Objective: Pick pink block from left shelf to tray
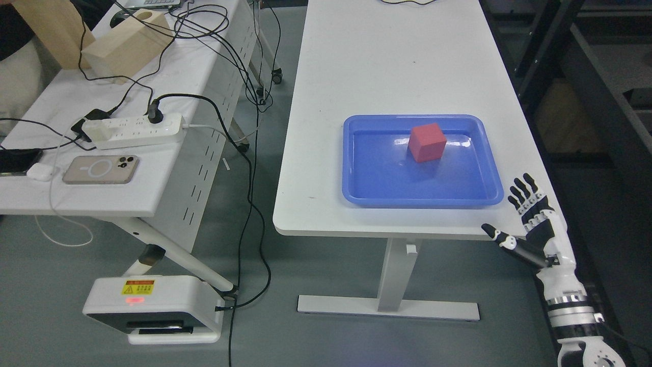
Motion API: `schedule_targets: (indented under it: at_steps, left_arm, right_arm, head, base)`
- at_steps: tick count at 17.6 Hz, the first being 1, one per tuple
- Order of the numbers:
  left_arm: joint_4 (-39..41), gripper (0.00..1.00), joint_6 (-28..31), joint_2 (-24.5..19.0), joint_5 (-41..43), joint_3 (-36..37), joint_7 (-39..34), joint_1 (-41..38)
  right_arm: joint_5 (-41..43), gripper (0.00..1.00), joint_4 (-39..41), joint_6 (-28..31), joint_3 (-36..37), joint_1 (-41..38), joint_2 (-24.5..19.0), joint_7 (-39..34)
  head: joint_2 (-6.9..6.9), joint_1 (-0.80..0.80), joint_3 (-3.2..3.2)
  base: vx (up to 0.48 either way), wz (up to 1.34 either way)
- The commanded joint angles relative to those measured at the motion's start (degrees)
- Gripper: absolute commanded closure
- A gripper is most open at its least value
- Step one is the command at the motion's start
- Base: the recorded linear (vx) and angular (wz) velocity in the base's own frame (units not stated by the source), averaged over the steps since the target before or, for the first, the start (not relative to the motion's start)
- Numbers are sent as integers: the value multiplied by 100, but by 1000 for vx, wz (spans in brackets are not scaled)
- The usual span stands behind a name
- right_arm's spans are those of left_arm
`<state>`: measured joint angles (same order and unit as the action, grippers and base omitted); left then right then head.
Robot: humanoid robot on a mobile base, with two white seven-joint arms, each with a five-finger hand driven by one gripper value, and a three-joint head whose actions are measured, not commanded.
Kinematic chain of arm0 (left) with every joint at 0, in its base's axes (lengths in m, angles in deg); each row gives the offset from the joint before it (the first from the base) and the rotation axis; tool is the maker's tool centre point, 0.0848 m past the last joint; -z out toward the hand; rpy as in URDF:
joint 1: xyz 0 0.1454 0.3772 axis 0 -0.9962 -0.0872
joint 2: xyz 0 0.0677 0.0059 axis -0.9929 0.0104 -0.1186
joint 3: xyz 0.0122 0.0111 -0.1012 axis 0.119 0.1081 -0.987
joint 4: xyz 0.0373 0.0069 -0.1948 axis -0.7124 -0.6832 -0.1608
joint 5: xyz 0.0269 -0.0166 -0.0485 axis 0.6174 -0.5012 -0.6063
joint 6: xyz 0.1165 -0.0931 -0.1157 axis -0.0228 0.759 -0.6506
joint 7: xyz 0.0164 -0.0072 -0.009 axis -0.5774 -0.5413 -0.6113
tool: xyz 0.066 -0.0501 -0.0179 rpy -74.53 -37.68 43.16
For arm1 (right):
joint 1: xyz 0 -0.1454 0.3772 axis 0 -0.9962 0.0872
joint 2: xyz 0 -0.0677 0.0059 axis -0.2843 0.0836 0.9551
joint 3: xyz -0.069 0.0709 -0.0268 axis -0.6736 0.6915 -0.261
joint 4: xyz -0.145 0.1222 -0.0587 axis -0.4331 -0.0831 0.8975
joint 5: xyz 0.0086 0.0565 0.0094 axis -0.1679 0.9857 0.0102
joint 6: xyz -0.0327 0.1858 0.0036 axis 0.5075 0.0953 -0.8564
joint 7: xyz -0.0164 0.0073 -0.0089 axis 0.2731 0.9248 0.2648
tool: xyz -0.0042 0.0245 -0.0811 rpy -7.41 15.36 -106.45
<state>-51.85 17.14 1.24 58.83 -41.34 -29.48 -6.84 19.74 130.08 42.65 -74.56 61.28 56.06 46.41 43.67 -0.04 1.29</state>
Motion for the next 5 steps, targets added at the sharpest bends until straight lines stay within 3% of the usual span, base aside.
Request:
schedule_targets:
  at_steps: [1, 5]
  left_arm:
    - [100, 0, -3, -100, 0, 0, -4, 168]
    - [100, 0, -3, -100, 0, 0, -4, 168]
  right_arm:
    - [-14, 1, -18, 76, 35, -11, 82, -86]
    - [-14, 1, -35, 93, 97, 7, 82, -77]
  head:
    - [0, 0, 0]
    - [0, 0, 0]
  base:
    - [-122, 170]
    - [-97, 69]
